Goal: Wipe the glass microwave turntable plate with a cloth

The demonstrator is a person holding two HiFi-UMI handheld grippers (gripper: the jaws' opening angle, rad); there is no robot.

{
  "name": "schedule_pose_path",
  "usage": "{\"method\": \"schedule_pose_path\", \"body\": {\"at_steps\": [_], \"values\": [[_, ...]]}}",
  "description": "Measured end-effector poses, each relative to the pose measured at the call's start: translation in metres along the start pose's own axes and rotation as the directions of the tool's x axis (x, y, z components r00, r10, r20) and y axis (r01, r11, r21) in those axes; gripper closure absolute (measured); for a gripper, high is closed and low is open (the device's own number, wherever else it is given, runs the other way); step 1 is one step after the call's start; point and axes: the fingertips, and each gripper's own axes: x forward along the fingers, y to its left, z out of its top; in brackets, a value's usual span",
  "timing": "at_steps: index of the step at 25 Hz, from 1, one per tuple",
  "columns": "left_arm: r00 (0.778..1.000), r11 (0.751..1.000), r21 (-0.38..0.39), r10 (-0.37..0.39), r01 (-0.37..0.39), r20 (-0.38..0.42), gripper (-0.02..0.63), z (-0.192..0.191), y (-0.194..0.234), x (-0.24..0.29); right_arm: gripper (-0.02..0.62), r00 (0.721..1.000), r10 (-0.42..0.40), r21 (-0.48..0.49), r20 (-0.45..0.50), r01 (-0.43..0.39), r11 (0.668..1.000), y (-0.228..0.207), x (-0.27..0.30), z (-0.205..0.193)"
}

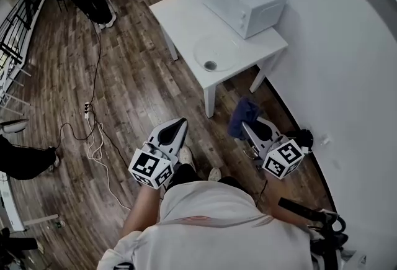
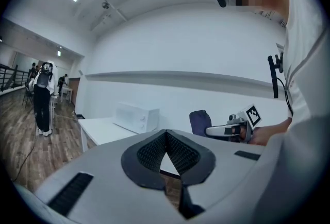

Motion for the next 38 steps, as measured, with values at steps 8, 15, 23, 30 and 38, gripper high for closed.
{"method": "schedule_pose_path", "body": {"at_steps": [8, 15, 23, 30, 38], "values": [[0.998, 0.998, -0.036, -0.054, 0.055, 0.025, 0.595, 0.003, 0.043, 0.048, 0.535, 0.999, -0.049, -0.028, -0.006, 0.048, 0.998, -0.035, 0.038, 0.014], [0.996, 0.995, -0.043, -0.086, 0.087, 0.029, 0.595, 0.023, 0.113, 0.094, 0.535, 0.997, -0.078, -0.046, -0.003, 0.077, 0.996, -0.068, 0.108, 0.041], [0.992, 0.989, -0.072, -0.128, 0.128, 0.015, 0.595, 0.040, 0.194, 0.138, 0.535, 0.993, -0.114, -0.021, -0.024, 0.113, 0.993, -0.095, 0.188, 0.057], [0.986, 0.976, -0.141, -0.168, 0.168, 0.013, 0.595, 0.038, 0.255, 0.156, 0.535, 0.989, -0.143, -0.031, -0.045, 0.142, 0.989, -0.103, 0.251, 0.067], [0.971, 0.956, -0.175, -0.239, 0.237, 0.010, 0.595, 0.038, 0.277, 0.183, 0.535, 0.982, -0.180, -0.031, -0.064, 0.178, 0.984, -0.112, 0.279, 0.071]]}}
